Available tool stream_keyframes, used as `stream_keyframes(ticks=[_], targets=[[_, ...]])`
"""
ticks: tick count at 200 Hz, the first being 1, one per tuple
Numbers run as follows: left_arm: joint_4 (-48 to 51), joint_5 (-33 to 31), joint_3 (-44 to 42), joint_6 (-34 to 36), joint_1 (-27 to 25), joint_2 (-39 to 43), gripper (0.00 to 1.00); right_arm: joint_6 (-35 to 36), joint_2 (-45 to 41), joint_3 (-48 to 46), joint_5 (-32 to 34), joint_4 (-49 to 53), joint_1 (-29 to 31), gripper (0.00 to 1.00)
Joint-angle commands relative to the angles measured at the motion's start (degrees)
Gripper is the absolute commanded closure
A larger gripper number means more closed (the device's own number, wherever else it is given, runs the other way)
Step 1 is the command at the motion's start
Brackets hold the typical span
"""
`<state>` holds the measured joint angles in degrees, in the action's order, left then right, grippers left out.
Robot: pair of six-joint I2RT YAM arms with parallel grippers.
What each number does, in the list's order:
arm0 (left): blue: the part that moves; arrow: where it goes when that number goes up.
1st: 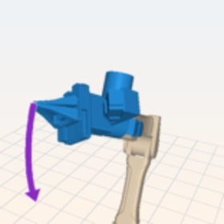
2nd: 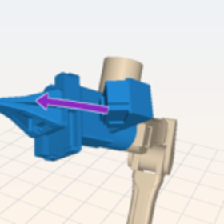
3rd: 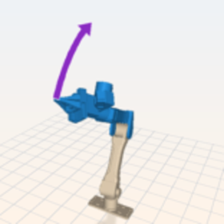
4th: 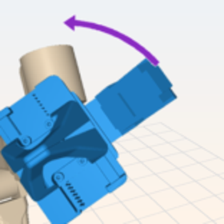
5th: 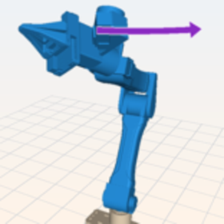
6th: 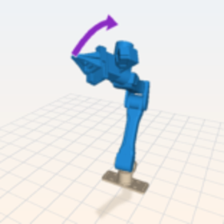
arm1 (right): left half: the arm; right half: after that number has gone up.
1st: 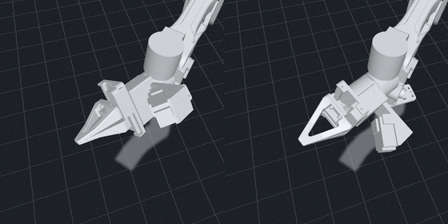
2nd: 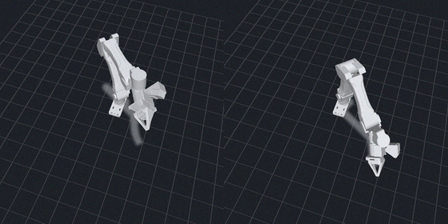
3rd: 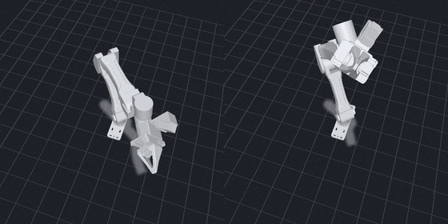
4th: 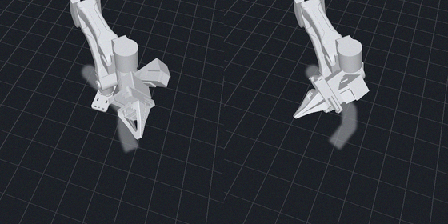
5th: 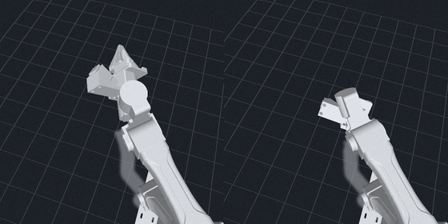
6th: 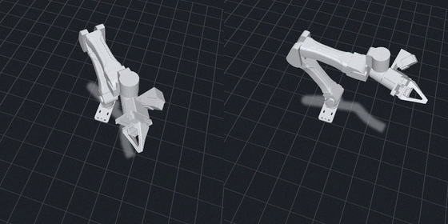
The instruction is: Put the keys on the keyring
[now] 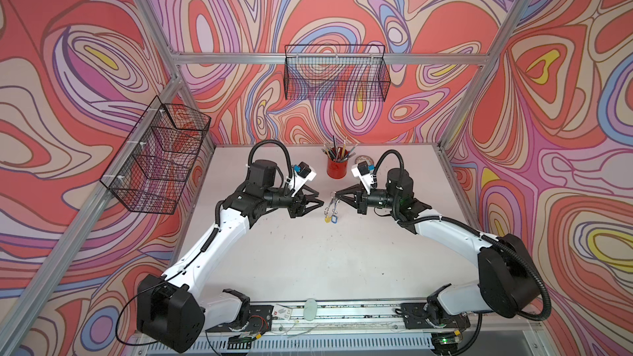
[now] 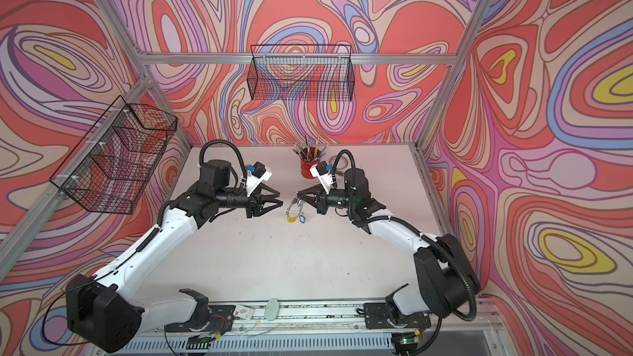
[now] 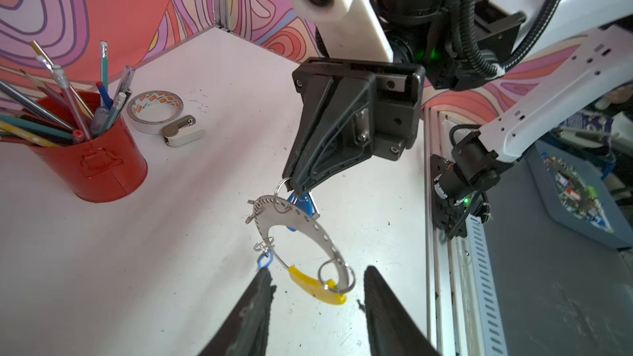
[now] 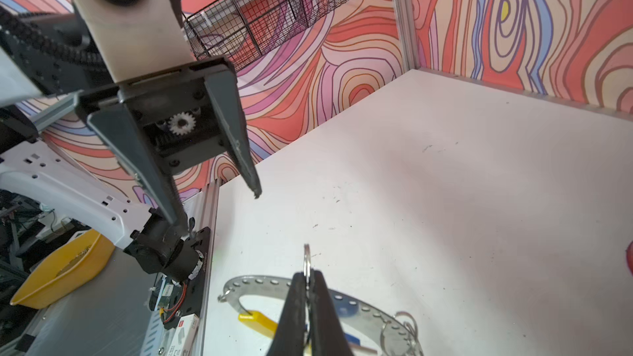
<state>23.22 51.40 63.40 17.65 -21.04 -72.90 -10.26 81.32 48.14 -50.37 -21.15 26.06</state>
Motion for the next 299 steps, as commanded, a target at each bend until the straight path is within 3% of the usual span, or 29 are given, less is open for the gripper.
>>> stream_keyframes(ticks=[1, 57, 124, 228, 253, 291, 299], targets=[[15.9, -2.8, 5.3, 17.8, -0.8, -3.1, 0.55, 5.5, -2.6, -1.2, -0.4, -1.7, 0.2, 1.00], [22.7, -3.2, 18.5, 21.9, -4.0, -13.0, 0.57, 6.7, -3.3, -2.1, -0.8, -2.1, 1.4, 1.00], [32.8, -4.0, 28.5, 27.0, -6.1, -20.3, 0.62, 6.8, -2.9, -2.0, -0.8, -2.0, 1.7, 1.00], [33.4, -5.0, 32.0, 25.7, -7.2, -23.6, 0.85, 6.7, -2.3, -1.4, -1.0, -1.7, 2.1, 1.00], [33.5, -4.4, 32.1, 25.7, -7.3, -24.0, 1.00, 6.8, -2.2, -1.3, -1.1, -1.5, 2.1, 1.00], [32.4, -5.3, 29.9, 22.9, -7.2, -23.3, 1.00, 6.6, -2.1, -1.0, 0.1, -1.2, 2.1, 1.00], [30.8, -6.6, 29.4, 20.6, -7.2, -22.7, 1.00, 6.2, -2.2, -0.8, 0.8, -0.6, 2.1, 0.90]])
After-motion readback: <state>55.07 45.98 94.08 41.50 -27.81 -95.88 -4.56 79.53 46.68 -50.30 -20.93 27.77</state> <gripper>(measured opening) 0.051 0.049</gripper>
